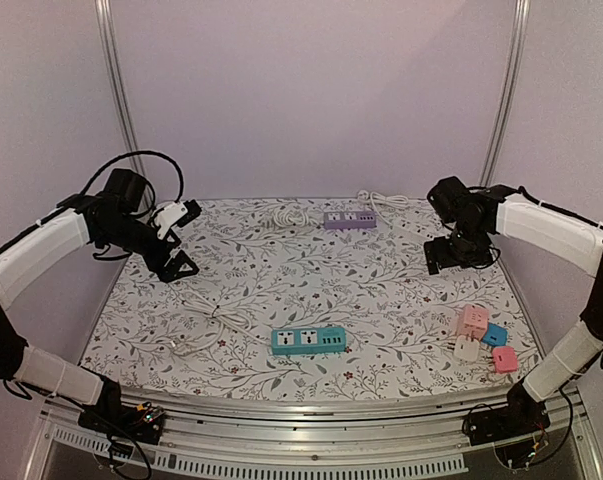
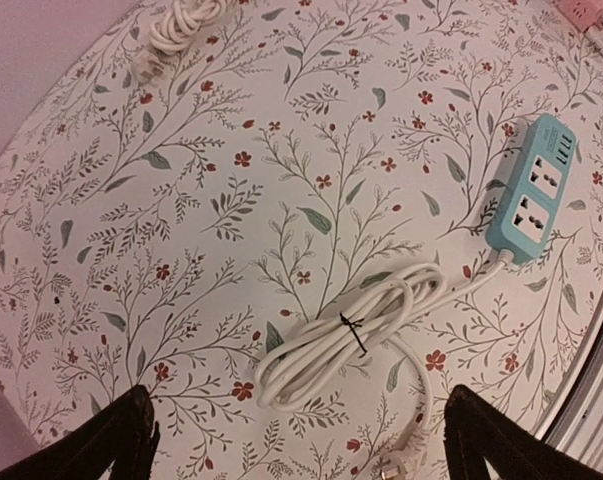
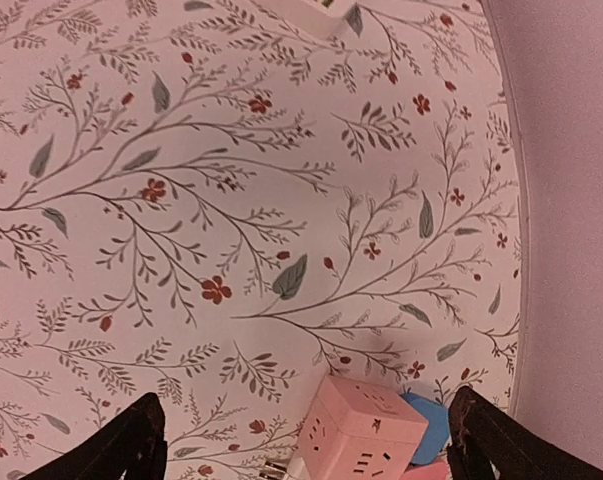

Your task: Insert the plug

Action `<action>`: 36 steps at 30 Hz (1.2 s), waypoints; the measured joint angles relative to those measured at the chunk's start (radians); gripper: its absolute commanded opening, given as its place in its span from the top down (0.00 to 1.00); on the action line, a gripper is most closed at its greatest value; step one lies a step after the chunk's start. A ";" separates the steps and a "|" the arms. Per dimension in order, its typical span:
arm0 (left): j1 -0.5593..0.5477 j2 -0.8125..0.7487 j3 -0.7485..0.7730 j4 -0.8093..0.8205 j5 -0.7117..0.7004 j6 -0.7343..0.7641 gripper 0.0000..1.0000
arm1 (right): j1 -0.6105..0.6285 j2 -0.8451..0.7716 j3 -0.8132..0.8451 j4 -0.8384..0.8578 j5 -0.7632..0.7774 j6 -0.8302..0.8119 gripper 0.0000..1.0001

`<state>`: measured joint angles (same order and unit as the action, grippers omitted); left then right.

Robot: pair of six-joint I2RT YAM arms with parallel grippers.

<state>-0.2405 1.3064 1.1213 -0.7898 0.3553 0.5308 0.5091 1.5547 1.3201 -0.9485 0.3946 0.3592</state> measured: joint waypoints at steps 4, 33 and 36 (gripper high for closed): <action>0.000 0.000 -0.010 0.000 0.002 0.000 0.01 | -0.098 -0.034 -0.178 -0.045 -0.008 0.133 0.01; 0.000 -0.026 -0.019 0.000 0.004 -0.002 0.00 | -0.164 -0.035 -0.423 0.138 -0.159 0.317 1.00; 0.000 -0.026 -0.001 -0.024 0.004 0.000 0.01 | -0.102 -0.040 -0.373 0.150 -0.153 0.277 1.00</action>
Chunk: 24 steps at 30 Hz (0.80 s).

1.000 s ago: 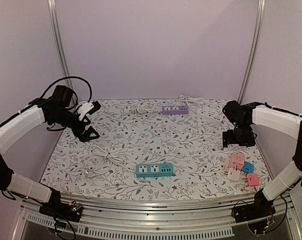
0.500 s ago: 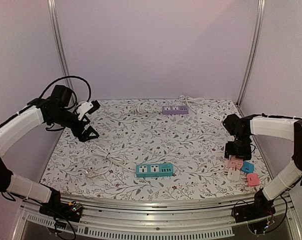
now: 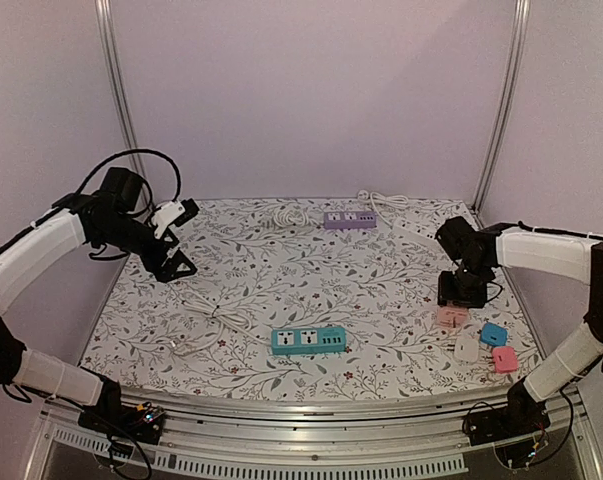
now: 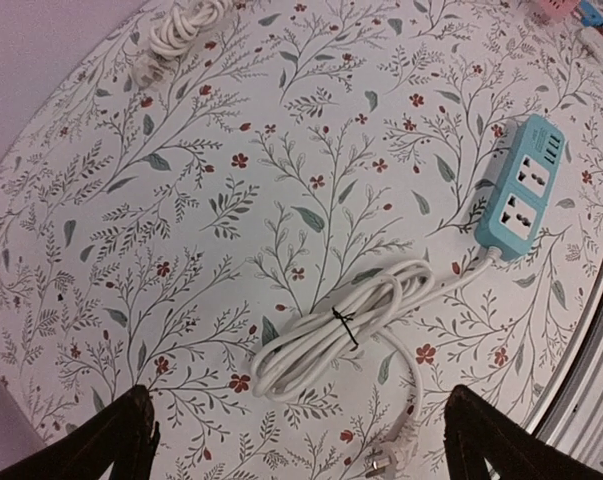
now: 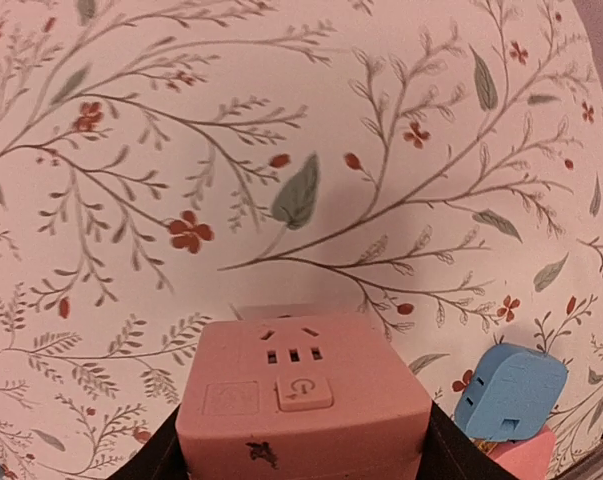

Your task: Insert the plug

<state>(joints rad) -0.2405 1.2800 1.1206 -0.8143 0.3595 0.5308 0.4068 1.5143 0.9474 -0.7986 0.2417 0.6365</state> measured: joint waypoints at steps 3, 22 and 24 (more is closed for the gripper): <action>0.000 0.005 0.077 -0.064 0.008 0.003 0.01 | 0.162 -0.032 0.106 0.049 0.085 -0.082 1.00; -0.370 0.142 0.643 -0.456 0.217 0.163 0.00 | 0.716 -0.004 0.303 0.836 -0.518 -0.799 1.00; -0.428 0.144 0.651 -0.481 0.188 0.202 0.00 | 0.717 -0.004 0.306 0.847 -0.585 -0.816 1.00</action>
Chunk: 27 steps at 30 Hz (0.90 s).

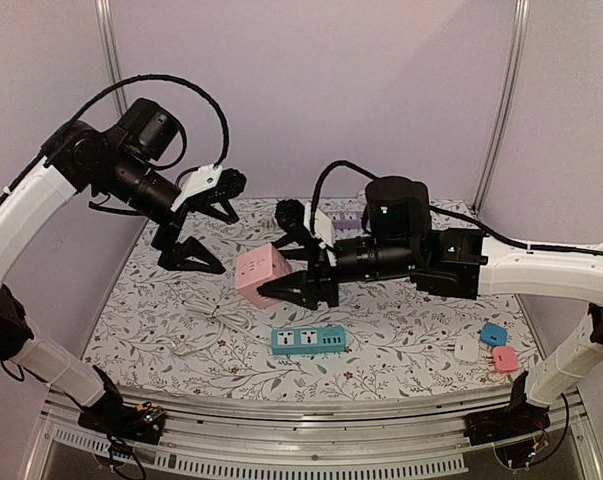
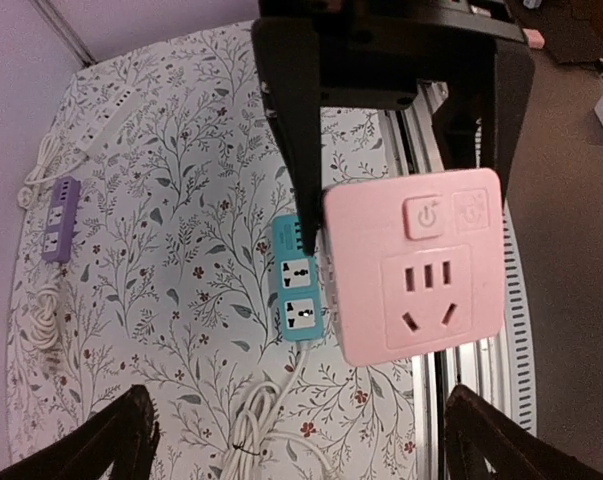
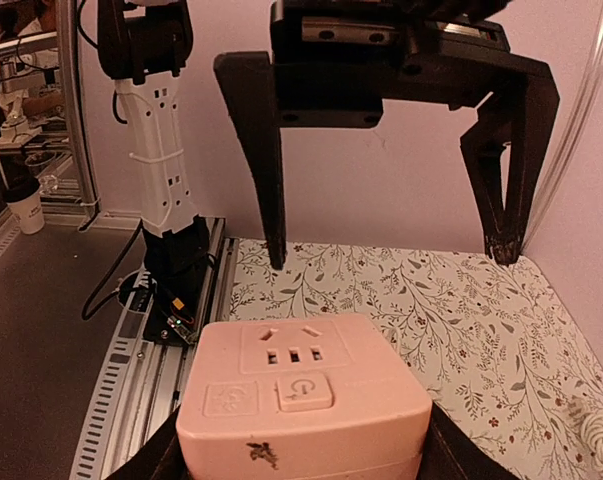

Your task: Insert the plug

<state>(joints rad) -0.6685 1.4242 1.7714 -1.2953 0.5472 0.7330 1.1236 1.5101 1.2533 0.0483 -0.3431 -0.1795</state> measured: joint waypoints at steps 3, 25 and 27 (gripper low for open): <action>-0.105 0.015 0.021 -0.014 -0.079 0.025 0.01 | 0.000 0.003 0.008 0.004 -0.059 -0.008 1.00; -0.142 -0.318 -0.368 0.389 -0.061 -0.264 0.01 | 0.002 -0.037 -0.163 0.474 0.195 0.335 1.00; -0.142 -0.331 -0.380 0.454 -0.043 -0.302 0.01 | 0.005 -0.039 -0.176 0.535 0.207 0.361 1.00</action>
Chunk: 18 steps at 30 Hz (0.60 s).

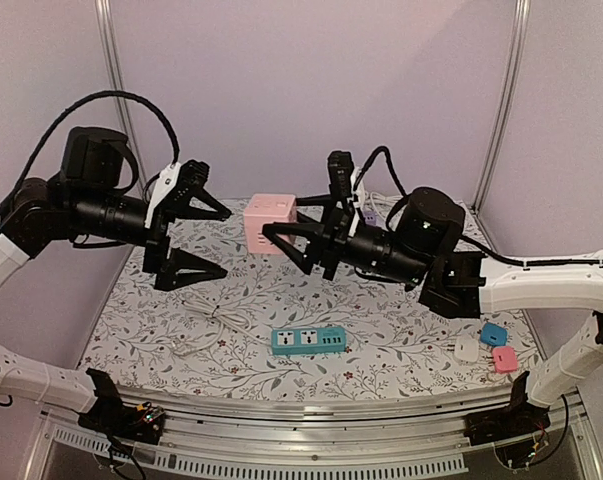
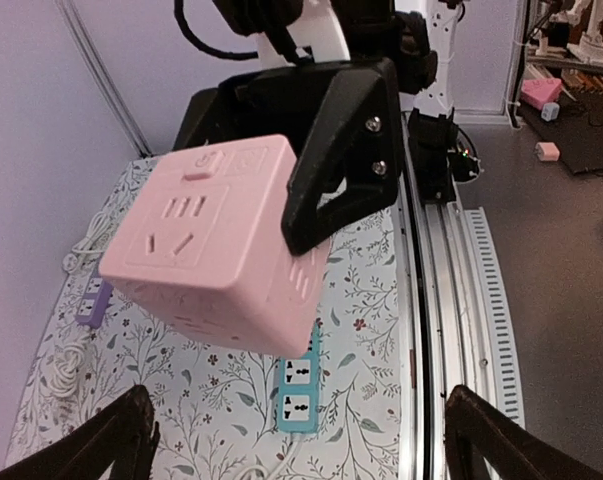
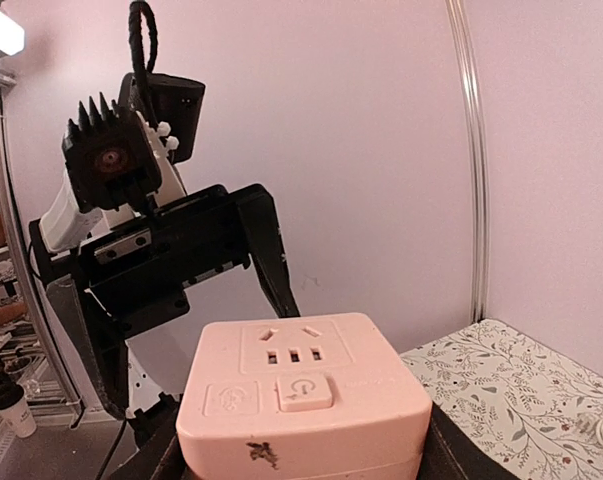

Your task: Insert the plug

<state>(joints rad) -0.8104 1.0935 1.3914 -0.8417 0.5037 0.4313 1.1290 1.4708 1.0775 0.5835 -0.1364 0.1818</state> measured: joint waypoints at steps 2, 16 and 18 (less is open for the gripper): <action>0.000 0.010 0.000 0.066 0.011 -0.041 0.01 | 0.003 0.000 0.000 0.041 0.000 0.020 1.00; 0.002 0.129 0.000 0.248 0.157 -0.177 0.56 | 0.016 0.000 0.000 0.110 -0.077 0.041 1.00; 0.003 0.129 0.000 0.243 0.189 -0.212 0.74 | 0.016 -0.002 0.000 0.113 -0.087 0.011 1.00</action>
<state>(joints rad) -0.8070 1.2228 1.3914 -0.5987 0.6930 0.2192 1.1446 1.4693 1.0775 0.6960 -0.2230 0.1925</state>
